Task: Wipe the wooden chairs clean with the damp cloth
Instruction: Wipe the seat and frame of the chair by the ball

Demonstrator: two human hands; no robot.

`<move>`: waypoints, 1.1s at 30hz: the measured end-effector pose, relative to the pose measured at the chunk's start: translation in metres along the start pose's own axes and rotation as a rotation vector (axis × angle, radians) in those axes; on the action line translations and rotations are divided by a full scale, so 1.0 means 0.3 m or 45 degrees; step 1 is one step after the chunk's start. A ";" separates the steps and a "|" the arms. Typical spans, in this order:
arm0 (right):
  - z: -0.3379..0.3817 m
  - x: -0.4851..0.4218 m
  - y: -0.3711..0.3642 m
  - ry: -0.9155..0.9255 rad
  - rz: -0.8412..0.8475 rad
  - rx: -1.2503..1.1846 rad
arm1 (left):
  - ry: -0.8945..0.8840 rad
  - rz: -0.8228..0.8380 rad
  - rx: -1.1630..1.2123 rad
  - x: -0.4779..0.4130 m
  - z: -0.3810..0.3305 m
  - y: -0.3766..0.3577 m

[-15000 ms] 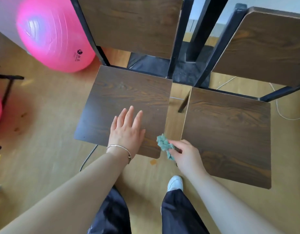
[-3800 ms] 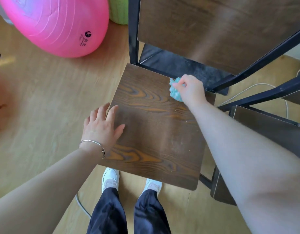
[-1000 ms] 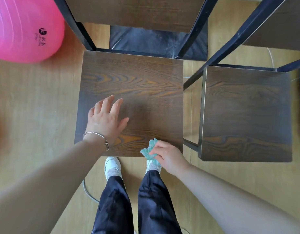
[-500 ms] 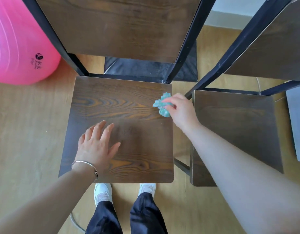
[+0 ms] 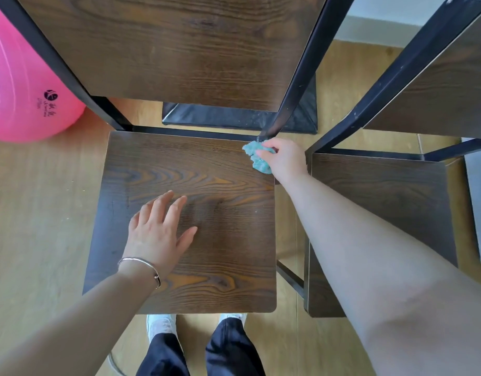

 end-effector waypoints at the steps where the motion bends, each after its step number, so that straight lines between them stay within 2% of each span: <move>1: -0.004 0.012 0.001 -0.021 0.026 -0.016 | 0.003 0.004 0.000 -0.002 -0.003 0.004; 6: -0.031 0.189 -0.021 -0.009 0.149 -0.001 | -0.033 -0.005 0.003 0.000 -0.021 0.031; 15: -0.184 0.697 -0.135 0.085 0.433 -0.007 | -0.102 0.017 0.000 0.065 -0.057 0.036; 20: -0.234 0.929 -0.180 0.100 0.449 -0.010 | -0.121 0.048 -0.017 0.142 -0.052 -0.003; 25: -0.235 1.030 -0.190 0.034 0.484 -0.025 | -0.122 0.096 -0.033 0.202 -0.026 -0.037; 28: -0.204 0.989 -0.144 -0.067 0.385 -0.208 | -0.110 0.107 -0.053 0.214 -0.010 -0.042; 33: -0.137 0.679 -0.029 -0.333 -0.061 -0.631 | -0.073 0.096 -0.035 0.189 0.007 -0.026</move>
Point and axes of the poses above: each hand's wrist, its own x-axis away from the middle knuckle, its own y-axis out of the back of the hand, z = x × y, the point moved 5 cm from there along -x, towards the middle knuckle, and after that the axes turned 6 degrees about y, right-handed, at the moved point
